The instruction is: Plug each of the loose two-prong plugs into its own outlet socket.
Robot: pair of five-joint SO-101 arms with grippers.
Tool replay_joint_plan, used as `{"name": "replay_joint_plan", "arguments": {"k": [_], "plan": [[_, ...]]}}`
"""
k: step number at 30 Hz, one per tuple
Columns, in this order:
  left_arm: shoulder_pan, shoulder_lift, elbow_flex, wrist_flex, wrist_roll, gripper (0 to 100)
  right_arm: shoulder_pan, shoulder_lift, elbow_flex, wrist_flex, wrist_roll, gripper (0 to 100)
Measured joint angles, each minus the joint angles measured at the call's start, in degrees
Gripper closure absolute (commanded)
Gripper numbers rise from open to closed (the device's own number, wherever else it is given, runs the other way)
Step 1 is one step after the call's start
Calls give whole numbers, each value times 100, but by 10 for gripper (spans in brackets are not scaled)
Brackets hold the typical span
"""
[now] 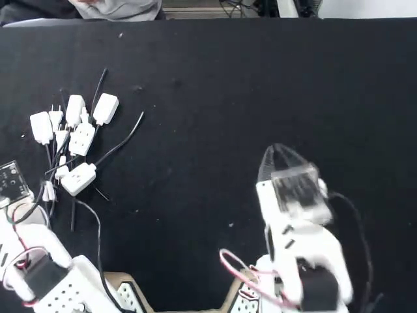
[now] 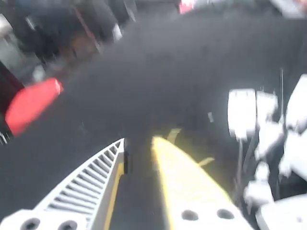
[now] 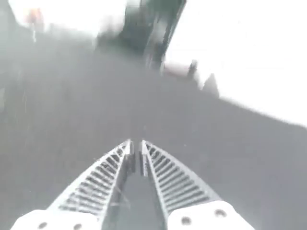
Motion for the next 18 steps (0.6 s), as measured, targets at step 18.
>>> {"name": "replay_joint_plan", "arguments": {"k": [18], "plan": [[1459, 2075, -3059, 1714, 1187, 772, -18, 141, -3763, 589, 0, 986]]}}
